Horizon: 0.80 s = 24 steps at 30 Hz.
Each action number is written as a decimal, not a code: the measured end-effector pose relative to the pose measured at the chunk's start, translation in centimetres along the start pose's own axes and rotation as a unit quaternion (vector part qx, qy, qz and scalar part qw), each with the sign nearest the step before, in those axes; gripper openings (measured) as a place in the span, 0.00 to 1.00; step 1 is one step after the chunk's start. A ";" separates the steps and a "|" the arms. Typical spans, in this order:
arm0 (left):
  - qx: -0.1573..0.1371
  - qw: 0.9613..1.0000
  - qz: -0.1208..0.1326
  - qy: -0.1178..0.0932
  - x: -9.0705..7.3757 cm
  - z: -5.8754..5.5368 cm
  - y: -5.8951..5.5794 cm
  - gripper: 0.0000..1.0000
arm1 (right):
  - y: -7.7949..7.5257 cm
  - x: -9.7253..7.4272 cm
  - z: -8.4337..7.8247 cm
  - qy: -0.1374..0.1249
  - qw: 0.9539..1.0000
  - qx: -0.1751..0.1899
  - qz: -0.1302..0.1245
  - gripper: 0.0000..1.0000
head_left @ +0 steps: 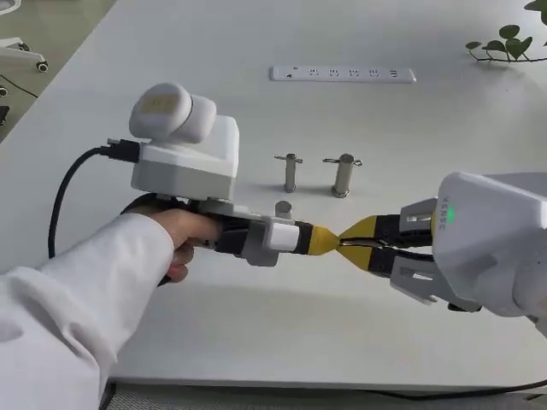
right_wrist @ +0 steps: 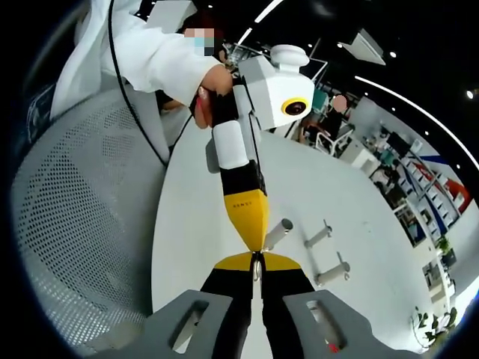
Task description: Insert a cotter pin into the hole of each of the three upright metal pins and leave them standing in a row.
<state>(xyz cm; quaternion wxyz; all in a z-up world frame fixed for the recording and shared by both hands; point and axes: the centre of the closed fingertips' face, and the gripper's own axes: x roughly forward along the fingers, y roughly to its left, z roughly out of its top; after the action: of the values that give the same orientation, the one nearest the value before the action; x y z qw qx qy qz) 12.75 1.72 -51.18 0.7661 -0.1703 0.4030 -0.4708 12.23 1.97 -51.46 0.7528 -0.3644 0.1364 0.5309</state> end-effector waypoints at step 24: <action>0.292 0.955 -0.037 -0.020 -2.6 0.6 -1.8 0.00 | 1.3 -0.3 -0.2 -0.069 0.960 0.240 0.130 0.17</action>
<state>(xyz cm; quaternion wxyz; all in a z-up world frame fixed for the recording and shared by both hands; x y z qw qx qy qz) 11.56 3.01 -48.51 0.7725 0.0366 0.2255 -0.5925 10.95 1.90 -51.95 0.7501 -0.1148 0.2536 0.5999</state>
